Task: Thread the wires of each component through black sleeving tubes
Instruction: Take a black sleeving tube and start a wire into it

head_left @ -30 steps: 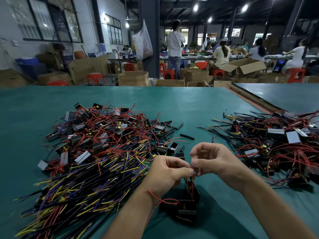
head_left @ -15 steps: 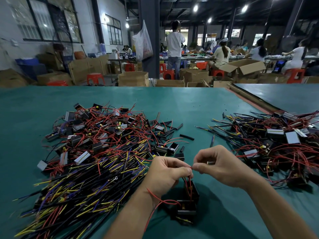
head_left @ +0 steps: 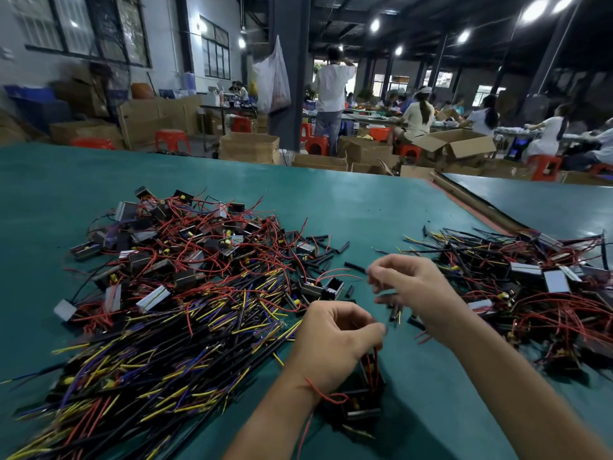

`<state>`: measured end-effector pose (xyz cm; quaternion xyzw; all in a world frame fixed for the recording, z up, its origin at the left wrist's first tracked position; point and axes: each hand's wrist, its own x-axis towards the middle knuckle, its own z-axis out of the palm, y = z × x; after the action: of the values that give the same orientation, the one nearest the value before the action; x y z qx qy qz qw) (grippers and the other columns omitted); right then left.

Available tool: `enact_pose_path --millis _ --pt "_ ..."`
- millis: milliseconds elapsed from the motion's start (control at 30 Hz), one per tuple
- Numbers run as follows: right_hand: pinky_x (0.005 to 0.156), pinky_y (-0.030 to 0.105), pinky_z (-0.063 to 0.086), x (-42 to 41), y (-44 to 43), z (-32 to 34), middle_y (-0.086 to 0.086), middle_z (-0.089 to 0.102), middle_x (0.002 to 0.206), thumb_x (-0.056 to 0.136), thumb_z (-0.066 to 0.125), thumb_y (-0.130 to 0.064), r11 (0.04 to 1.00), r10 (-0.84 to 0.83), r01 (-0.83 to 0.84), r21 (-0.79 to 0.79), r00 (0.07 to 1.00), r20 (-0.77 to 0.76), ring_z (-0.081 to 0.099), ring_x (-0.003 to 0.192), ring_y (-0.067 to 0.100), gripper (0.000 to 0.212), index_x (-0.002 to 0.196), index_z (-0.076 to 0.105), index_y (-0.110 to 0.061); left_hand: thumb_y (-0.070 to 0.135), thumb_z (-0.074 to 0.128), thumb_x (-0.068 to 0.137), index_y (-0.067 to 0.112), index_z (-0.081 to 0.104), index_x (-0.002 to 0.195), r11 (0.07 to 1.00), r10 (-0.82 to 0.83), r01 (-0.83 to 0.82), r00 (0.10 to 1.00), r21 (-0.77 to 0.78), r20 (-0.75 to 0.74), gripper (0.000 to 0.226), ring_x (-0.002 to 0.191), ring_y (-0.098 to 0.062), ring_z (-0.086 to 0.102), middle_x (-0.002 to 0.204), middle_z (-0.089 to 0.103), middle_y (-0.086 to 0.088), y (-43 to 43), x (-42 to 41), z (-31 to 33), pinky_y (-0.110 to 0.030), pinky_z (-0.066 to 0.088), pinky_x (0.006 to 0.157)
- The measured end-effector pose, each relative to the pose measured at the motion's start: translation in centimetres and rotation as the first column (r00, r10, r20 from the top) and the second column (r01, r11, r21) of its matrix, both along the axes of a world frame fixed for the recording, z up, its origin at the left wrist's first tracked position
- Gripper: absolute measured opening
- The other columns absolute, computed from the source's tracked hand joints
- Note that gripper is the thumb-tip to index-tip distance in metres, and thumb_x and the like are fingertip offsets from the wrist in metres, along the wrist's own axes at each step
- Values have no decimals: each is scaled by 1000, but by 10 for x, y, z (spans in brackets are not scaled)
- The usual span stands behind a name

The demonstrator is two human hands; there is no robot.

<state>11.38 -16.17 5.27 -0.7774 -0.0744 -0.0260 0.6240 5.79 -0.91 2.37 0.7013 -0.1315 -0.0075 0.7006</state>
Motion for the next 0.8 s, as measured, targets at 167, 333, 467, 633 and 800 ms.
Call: enact_pose_path --millis 167,333,467,633,800 --pt "59 30 52 73 41 -16 0 61 61 87 59 -4 904 -57 88 -419 995 85 55 57 16 26 69 69 -20 1 67 82 15 64 58 999 -48 45 995 -28 -87 28 37 -10 43 55 63 -2 2 -2 1 -17 36 40" --pt "70 23 45 130 61 -18 0 73 91 85 65 -21 528 73 34 -849 994 85 65 85 21 12 91 76 -22 3 67 86 12 63 65 991 -108 94 983 -99 -152 23 36 -9 47 57 65 -1 7 -1 2 -20 42 42" --pt "74 28 50 139 68 -26 5 73 99 86 68 -26 326 128 -3 -945 991 41 67 93 28 17 100 75 -19 -1 74 80 6 63 80 971 -159 100 949 -217 -273 13 39 -7 51 58 64 -3 11 0 2 -20 48 45" --pt "69 29 46 138 65 -28 9 71 94 88 65 -26 304 142 -4 -953 989 42 65 88 31 15 89 72 -13 -9 74 75 3 62 89 953 -233 144 911 -268 -340 22 55 -14 66 74 71 -11 13 0 2 -24 56 53" --pt "68 29 40 133 58 -31 13 68 94 85 60 -18 312 145 -17 -950 989 30 61 86 31 16 91 68 -5 -9 67 83 1 64 81 953 -236 153 916 -260 -325 11 48 -15 65 66 69 -7 11 -2 1 -27 57 56"
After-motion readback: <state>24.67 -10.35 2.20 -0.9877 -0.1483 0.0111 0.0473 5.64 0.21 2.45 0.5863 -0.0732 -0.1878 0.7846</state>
